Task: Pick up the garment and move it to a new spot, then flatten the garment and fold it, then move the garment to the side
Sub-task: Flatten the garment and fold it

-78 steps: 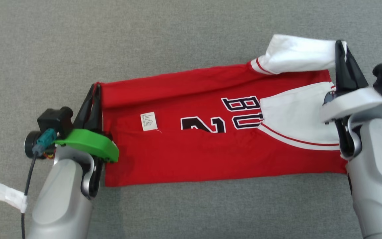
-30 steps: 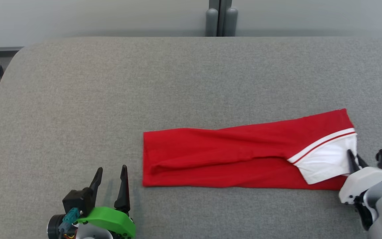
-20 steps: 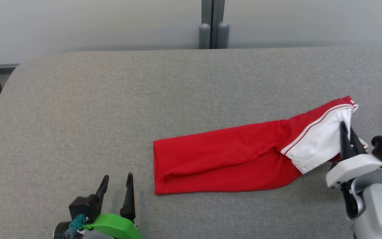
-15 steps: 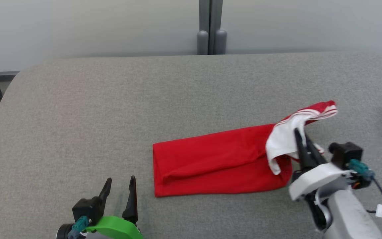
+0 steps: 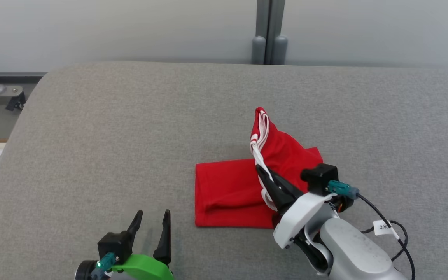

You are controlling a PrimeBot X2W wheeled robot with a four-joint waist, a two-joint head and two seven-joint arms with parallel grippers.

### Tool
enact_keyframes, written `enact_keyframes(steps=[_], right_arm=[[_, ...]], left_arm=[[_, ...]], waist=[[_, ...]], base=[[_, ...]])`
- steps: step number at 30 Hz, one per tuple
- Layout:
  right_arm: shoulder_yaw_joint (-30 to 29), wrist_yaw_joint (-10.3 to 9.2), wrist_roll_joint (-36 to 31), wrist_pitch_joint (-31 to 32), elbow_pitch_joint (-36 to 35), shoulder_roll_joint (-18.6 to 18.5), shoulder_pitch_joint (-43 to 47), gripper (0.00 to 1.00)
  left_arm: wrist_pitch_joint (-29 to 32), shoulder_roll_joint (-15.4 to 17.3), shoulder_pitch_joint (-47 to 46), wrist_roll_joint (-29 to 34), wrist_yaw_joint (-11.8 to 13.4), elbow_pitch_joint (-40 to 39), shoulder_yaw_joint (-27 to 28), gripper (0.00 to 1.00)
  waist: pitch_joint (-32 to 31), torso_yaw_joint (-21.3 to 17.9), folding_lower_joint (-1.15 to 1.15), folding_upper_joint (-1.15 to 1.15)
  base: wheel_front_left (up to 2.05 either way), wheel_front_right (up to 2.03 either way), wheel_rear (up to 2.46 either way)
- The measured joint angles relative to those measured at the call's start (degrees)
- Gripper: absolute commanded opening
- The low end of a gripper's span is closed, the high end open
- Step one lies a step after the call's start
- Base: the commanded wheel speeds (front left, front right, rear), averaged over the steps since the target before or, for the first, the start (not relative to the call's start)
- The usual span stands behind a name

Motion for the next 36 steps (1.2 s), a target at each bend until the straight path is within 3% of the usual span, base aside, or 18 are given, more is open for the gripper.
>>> enact_keyframes(steps=[4,6,7,10,12,15,19,26,31,36], right_arm=[[5.9,-0.01,3.8,-0.6,3.4,0.0,-3.5,0.0],[9.0,-0.01,7.0,-1.0,4.1,-0.1,-4.6,0.46],[10.3,-0.01,8.7,-1.1,4.0,-0.1,-4.9,1.0],[13.8,0.0,13.3,-1.3,3.3,0.1,-6.2,1.0],[12.1,0.0,13.3,-1.5,3.1,0.2,-7.0,1.0],[5.5,0.0,9.2,-1.5,4.6,0.1,-6.7,1.0],[-5.7,-0.01,-1.5,-1.5,6.3,-0.1,-3.1,1.0],[-22.2,0.0,-15.5,-1.5,2.4,0.0,5.0,1.0],[-28.1,0.0,-18.7,-1.5,-0.5,0.0,9.0,1.0],[-30.4,0.0,-19.9,-1.5,-2.2,0.0,13.1,1.0]], left_arm=[[0.0,0.0,-1.7,0.0,-0.1,0.6,-0.4,1.0],[0.0,0.0,-2.2,0.0,-0.3,0.9,-0.6,1.0],[0.0,0.0,-2.3,-0.1,-0.3,1.0,-0.6,1.0],[0.0,0.0,-2.3,-0.1,-0.3,1.4,-0.5,1.0],[0.0,0.0,-2.2,-0.3,0.0,1.5,0.0,1.0],[0.0,0.0,-1.9,-0.5,0.3,1.5,0.7,1.0],[0.0,0.0,-1.1,0.1,0.5,0.6,2.1,1.0],[-0.1,0.0,0.4,2.6,0.4,-0.6,5.5,1.0],[-0.1,0.0,0.8,4.0,-0.4,-2.4,8.0,1.0],[-0.1,0.0,2.6,5.6,-1.1,-3.2,9.5,1.0]], waist=[[0.7,1.5,0.0,0.0],[1.0,2.2,0.0,0.0],[1.1,2.5,0.0,0.0],[1.3,2.8,0.0,0.0],[1.1,2.6,0.0,0.0],[0.7,1.7,0.0,0.0],[-0.2,0.0,0.0,0.0],[-1.7,-3.9,0.0,0.0],[-2.4,-6.6,0.0,0.0],[-3.0,-9.0,0.0,0.0]], base=[[0.0,0.0,0.0],[0.0,0.0,0.0],[0.0,0.0,0.0],[0.0,0.0,0.0],[0.0,0.0,0.0],[0.0,0.0,0.0],[0.0,0.0,0.0],[0.0,0.0,0.0],[0.0,0.0,0.0],[0.0,0.0,0.0]])
